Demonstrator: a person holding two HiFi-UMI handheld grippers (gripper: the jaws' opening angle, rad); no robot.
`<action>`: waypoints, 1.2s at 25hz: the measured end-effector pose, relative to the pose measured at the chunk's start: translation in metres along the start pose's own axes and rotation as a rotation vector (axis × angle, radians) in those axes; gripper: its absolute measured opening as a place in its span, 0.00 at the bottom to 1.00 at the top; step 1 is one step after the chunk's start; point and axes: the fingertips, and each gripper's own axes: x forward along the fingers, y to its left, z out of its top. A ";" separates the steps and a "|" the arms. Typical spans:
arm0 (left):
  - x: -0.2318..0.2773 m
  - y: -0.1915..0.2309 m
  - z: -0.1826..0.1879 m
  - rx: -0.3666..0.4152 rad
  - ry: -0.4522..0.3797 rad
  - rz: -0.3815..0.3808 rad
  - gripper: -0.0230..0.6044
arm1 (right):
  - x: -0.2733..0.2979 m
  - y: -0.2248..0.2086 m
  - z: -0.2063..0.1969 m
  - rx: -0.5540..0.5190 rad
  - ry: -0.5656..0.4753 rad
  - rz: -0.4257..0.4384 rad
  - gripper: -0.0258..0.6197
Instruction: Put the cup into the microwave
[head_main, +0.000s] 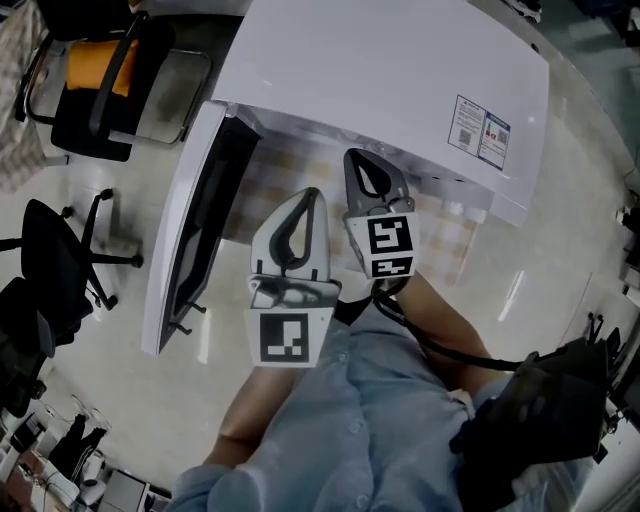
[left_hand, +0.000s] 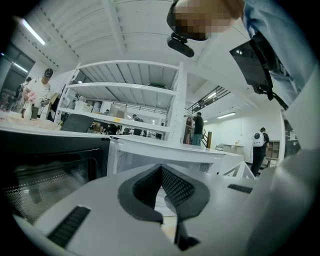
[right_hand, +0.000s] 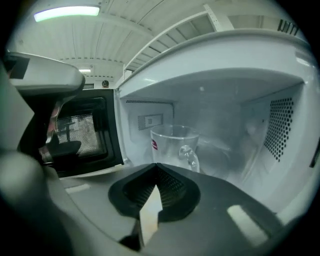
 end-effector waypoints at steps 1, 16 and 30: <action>0.003 0.002 -0.001 -0.003 0.001 0.000 0.05 | 0.004 -0.002 0.000 0.001 0.002 -0.002 0.04; 0.017 0.005 0.000 0.007 0.002 -0.011 0.05 | 0.021 -0.007 0.005 0.001 -0.006 0.038 0.04; -0.057 -0.046 0.034 0.030 -0.053 0.102 0.05 | -0.121 0.048 0.043 -0.009 -0.139 0.218 0.04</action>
